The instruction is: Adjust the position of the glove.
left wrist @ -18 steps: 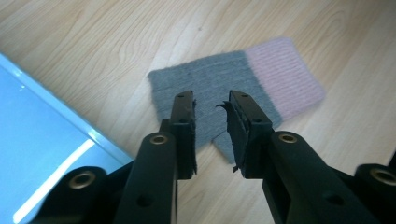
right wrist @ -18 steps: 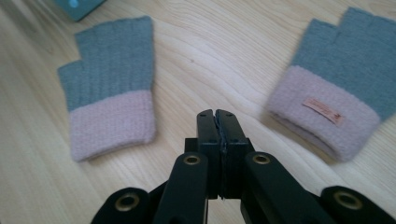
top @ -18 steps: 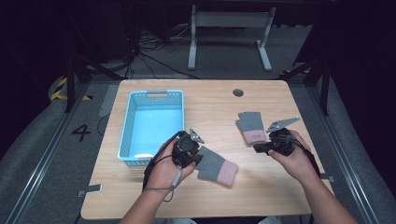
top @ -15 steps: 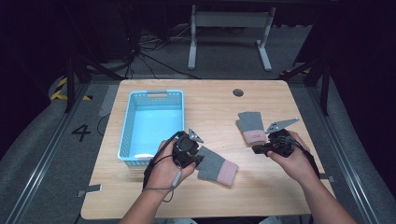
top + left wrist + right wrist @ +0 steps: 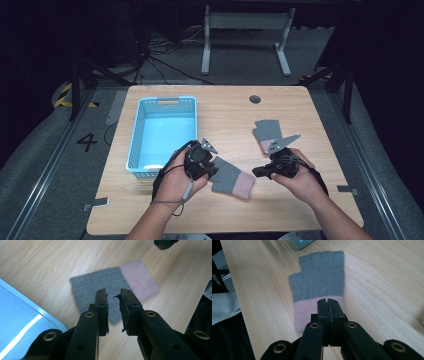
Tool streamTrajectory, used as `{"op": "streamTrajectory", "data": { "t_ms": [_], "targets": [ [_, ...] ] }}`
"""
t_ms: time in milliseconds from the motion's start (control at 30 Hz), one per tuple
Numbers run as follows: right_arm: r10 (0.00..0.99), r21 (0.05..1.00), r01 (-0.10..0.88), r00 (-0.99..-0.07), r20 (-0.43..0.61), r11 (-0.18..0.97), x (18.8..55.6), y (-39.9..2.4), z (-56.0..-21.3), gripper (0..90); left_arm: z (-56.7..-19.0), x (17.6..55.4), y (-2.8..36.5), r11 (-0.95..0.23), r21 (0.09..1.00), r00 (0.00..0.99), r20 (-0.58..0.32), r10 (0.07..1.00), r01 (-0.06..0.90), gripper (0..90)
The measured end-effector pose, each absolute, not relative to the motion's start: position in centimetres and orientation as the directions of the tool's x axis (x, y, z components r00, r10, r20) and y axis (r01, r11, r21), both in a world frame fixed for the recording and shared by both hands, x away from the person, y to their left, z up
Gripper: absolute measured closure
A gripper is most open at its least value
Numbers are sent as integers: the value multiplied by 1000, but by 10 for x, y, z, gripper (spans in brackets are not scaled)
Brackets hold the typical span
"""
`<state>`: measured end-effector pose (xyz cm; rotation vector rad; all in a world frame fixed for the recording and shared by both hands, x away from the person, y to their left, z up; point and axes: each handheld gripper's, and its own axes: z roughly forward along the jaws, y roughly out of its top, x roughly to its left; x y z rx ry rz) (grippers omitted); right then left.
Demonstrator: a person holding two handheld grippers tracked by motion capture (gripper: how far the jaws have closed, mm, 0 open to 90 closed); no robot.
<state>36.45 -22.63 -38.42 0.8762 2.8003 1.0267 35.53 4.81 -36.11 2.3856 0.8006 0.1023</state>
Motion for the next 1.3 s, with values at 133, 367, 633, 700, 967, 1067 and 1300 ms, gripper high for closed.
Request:
{"op": "streamTrajectory", "data": {
  "t_ms": [133, 367, 633, 700, 967, 1067, 1300],
  "targets": [
    [493, 586, 487, -854, 166, 648, 361, -214, -392, 900, -363, 356, 47, -642, 559, 814, -110, 571, 525, 824],
    [461, 555, 465, -873, 158, 690, 358, -197, -407, 900, -365, 356, 45, -655, 544, 816, -103, 568, 525, 877],
    [409, 514, 436, -896, 171, 739, 350, -181, -421, 900, -366, 354, 42, -671, 534, 825, -97, 557, 515, 873],
    [392, 509, 424, -903, 176, 749, 348, -178, -423, 900, -367, 354, 42, -673, 532, 826, -95, 555, 514, 871],
    [352, 471, 399, -917, 189, 787, 342, -170, -432, 900, -366, 355, 43, -665, 540, 822, -93, 562, 516, 853],
    [341, 462, 387, -922, 183, 798, 340, -167, -435, 900, -366, 355, 42, -665, 538, 821, -96, 563, 519, 852],
    [330, 446, 374, -928, 176, 813, 338, -164, -438, 900, -367, 355, 42, -664, 537, 820, -96, 564, 519, 847]
  ]
}}
